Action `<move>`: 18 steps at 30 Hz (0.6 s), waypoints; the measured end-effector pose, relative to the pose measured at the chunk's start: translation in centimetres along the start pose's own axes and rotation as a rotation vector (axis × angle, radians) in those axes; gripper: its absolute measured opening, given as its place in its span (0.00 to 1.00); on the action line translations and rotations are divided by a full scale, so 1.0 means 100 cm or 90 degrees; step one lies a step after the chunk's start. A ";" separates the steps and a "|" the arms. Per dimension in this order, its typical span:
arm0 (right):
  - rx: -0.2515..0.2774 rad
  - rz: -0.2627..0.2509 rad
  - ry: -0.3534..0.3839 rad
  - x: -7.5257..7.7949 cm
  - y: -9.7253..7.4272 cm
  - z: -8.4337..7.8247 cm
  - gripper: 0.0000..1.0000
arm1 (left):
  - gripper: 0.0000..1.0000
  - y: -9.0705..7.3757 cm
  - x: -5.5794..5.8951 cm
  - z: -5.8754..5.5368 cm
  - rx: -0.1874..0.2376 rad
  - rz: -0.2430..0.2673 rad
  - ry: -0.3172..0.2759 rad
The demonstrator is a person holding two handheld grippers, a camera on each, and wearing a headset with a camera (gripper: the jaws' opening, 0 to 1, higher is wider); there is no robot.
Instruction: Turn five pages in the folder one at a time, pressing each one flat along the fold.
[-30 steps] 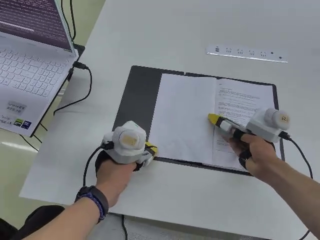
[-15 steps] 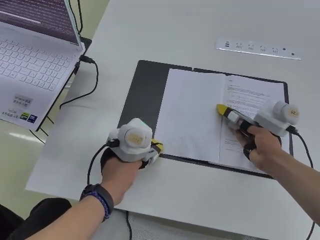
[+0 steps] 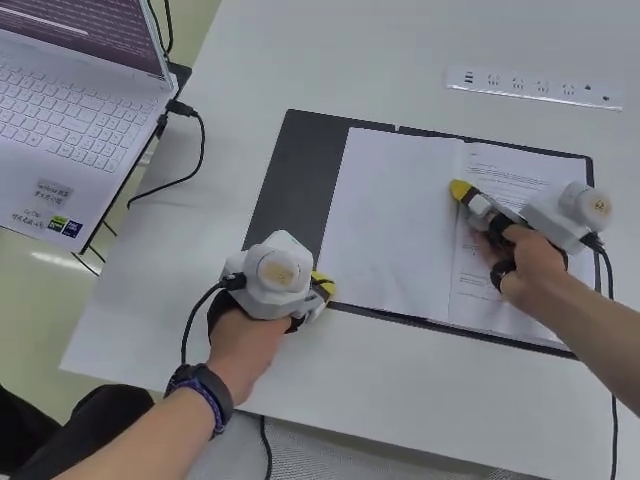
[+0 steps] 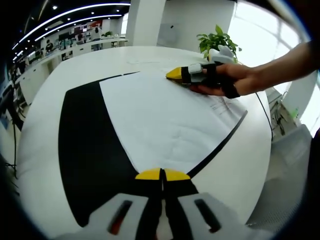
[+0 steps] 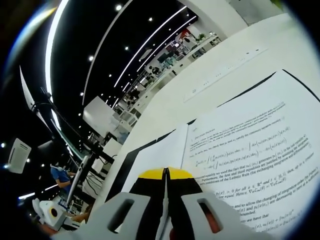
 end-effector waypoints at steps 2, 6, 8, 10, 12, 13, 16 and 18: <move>0.010 -0.004 0.009 0.002 0.003 0.002 0.00 | 0.00 0.000 0.000 0.000 0.000 0.000 0.003; 0.025 -0.011 0.018 0.003 0.009 0.008 0.00 | 0.00 -0.001 -0.002 0.000 0.002 -0.007 -0.014; 0.029 -0.014 0.016 0.002 0.011 0.010 0.00 | 0.00 -0.001 -0.002 -0.001 0.002 -0.010 -0.011; 0.033 -0.017 0.016 0.002 0.014 0.012 0.00 | 0.00 -0.001 -0.002 -0.001 0.000 -0.011 -0.004; 0.040 -0.021 0.023 0.003 0.017 0.015 0.00 | 0.00 0.000 -0.002 -0.001 0.000 -0.011 -0.004; 0.041 -0.023 0.025 0.003 0.018 0.017 0.00 | 0.00 0.000 -0.003 -0.001 0.001 -0.013 -0.009; 0.044 -0.031 0.022 0.003 0.024 0.022 0.00 | 0.00 -0.001 -0.003 -0.002 0.004 -0.017 -0.014; 0.039 -0.032 0.019 0.003 0.028 0.026 0.00 | 0.00 0.000 -0.003 -0.002 0.004 -0.016 -0.012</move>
Point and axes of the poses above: the centre of the closed fingertips' face, and the gripper's own axes: y roughly forward along the fingers, x roughly to its right, z roughly out of its top, the point moved 6 cm from there along -y, roughly backward along the fingers, and after that the axes turned 3 degrees about -x, right-handed, at the moved point
